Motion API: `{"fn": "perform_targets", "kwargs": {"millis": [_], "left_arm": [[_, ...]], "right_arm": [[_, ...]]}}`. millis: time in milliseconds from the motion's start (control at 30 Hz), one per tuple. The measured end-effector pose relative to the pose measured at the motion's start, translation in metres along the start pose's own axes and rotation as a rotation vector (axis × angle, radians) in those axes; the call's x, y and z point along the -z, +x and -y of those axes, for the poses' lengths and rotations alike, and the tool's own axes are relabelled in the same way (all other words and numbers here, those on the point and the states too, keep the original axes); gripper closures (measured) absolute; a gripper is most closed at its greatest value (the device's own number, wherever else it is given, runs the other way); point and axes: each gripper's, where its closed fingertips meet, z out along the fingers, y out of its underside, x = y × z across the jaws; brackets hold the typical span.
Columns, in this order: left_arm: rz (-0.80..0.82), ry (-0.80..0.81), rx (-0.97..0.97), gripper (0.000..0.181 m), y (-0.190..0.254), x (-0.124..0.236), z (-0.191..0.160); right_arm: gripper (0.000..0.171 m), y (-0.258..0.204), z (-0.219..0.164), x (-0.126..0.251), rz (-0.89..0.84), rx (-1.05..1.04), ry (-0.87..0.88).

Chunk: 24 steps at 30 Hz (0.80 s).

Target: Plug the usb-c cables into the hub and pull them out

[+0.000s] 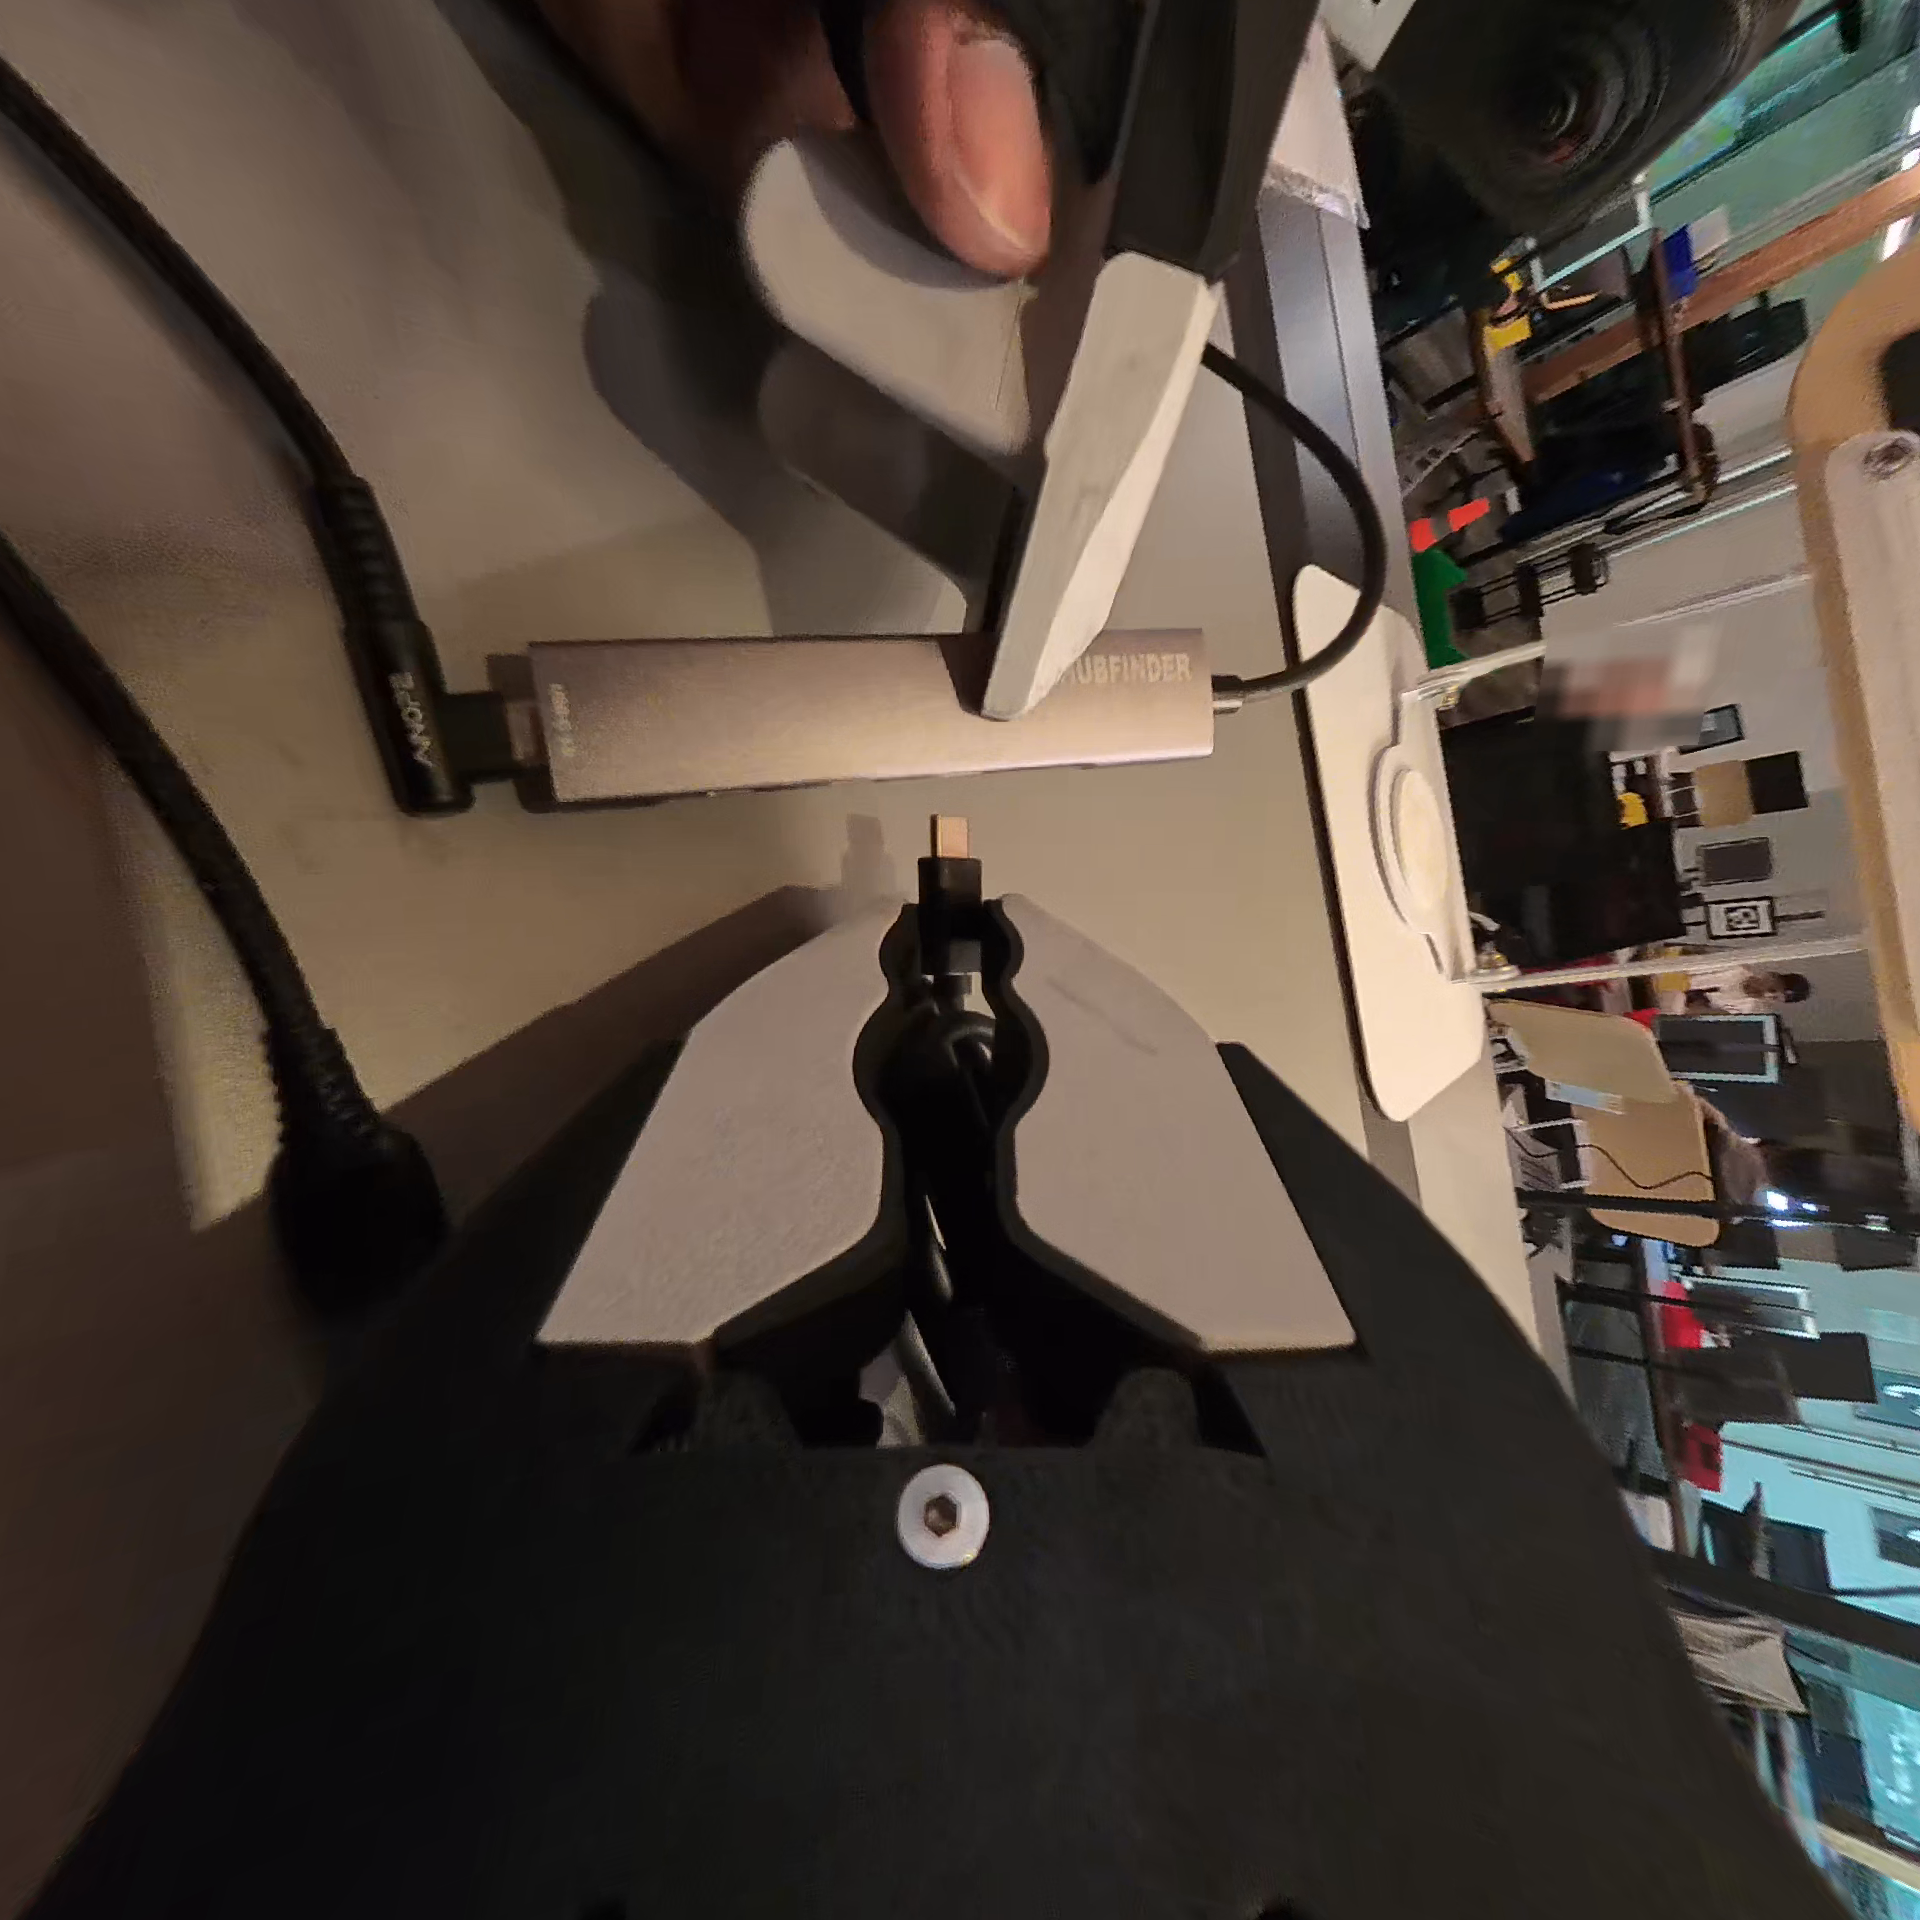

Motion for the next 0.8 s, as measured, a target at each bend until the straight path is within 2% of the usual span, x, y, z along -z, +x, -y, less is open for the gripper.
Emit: {"fn": "perform_targets", "kwargs": {"millis": [433, 800], "left_arm": [[-0.01, -0.004, -0.012, 0.171, 0.002, 0.0, -0.001], [-0.031, 0.014, -0.016, 0.172, 0.005, 0.003, 0.001]], "right_arm": [[0.16, 0.013, 0.014, 0.008, -0.16, 0.109, 0.113], [0.161, 0.013, 0.014, 0.005, -0.238, 0.267, 0.068]]}}
